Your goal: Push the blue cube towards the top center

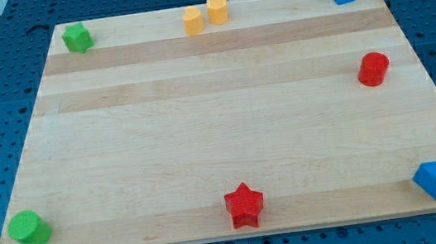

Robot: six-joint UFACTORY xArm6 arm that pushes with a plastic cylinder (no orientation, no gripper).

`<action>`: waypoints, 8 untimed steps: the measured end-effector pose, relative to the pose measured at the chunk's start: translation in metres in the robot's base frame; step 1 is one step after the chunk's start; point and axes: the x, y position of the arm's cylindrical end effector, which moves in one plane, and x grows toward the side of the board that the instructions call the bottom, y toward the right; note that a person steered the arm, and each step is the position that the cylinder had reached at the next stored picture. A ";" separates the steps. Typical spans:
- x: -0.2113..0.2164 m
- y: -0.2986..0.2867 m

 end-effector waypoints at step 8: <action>0.000 -0.043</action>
